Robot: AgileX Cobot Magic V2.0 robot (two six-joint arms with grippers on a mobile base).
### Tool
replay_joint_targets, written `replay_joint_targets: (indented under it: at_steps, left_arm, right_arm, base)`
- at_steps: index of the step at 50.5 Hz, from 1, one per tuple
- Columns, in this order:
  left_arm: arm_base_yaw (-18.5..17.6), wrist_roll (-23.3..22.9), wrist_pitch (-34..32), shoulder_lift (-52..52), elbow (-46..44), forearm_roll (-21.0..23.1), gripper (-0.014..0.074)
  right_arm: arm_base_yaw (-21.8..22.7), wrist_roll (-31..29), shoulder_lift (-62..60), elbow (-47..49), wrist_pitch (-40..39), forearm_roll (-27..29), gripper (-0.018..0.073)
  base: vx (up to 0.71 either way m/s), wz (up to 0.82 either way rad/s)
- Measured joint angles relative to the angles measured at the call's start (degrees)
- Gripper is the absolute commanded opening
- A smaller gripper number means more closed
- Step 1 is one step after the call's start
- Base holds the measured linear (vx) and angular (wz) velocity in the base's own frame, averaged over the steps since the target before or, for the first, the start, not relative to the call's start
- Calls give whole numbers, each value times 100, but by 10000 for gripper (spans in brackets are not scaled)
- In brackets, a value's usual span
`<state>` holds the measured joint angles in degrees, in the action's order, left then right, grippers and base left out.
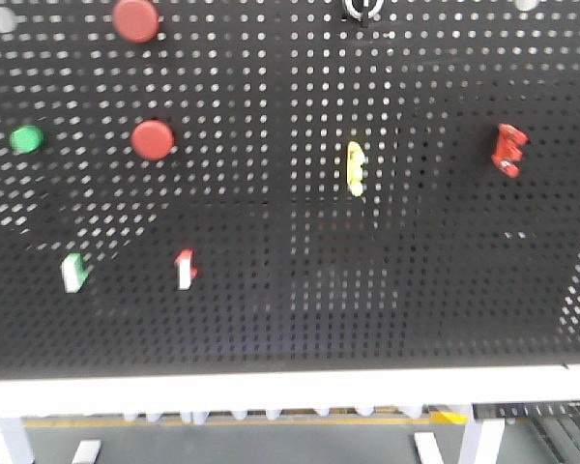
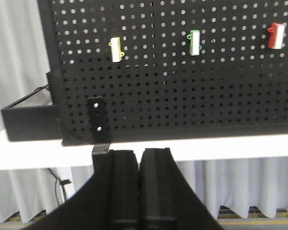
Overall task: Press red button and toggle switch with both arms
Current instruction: 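Raise both grippers up toward the pegboard controls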
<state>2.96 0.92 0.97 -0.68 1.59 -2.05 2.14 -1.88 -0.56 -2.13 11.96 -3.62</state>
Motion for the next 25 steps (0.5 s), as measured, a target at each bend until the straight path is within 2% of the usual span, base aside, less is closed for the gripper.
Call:
replay_joint_targets:
  at_steps: [11,25]
  left_arm:
    - [0,0,0,0,0,0,2]
    - [0,0,0,0,0,0,2]
  right_arm:
    - [0,0,0,0,0,0,-10]
    - [0,0,0,0,0,0,-10]
  base:
    - [18,-2]
    - [6,1]
